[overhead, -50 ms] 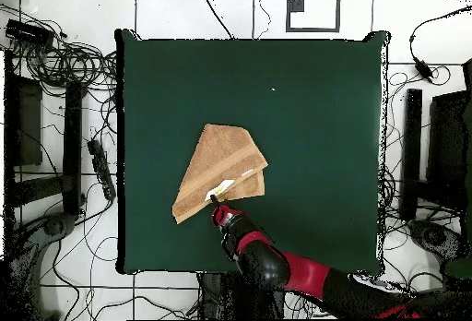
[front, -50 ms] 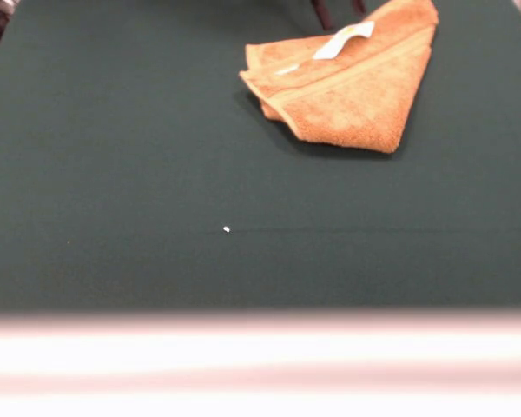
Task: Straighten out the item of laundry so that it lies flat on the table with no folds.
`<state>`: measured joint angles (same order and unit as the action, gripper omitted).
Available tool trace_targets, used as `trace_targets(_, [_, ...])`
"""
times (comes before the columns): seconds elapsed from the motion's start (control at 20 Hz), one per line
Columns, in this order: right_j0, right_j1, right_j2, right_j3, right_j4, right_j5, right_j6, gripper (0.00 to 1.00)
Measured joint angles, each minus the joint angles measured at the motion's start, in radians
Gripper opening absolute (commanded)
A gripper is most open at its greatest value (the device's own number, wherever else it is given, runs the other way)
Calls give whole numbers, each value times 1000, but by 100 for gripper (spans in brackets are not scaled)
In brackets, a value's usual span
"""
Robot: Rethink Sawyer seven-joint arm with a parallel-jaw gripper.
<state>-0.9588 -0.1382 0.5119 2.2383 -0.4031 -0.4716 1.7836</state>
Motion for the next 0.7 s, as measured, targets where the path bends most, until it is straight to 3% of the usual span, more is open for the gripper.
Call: trace_targets(0.7, [-24, 0, 4, -40, 0, 0, 0, 100])
